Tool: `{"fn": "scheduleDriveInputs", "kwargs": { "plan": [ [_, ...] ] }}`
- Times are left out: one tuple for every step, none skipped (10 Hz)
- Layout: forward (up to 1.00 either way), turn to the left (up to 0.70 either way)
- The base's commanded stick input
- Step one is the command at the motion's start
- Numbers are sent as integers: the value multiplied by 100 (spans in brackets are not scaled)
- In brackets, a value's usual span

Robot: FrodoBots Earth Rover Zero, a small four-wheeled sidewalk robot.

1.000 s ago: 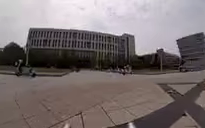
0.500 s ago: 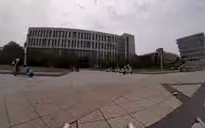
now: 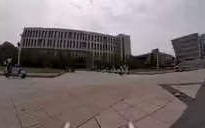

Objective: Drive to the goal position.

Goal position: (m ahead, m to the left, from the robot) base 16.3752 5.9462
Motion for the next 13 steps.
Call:
{"fn": "scheduleDriveInputs", "kwargs": {
  "plan": [
    [50, -7],
    [50, -2],
    [50, 0],
    [50, 0],
    [50, 0],
    [50, 0],
    [50, 0],
    [50, -4],
    [50, -19],
    [50, -24],
    [50, -25],
    [50, -25],
    [50, -20]
  ]
}}
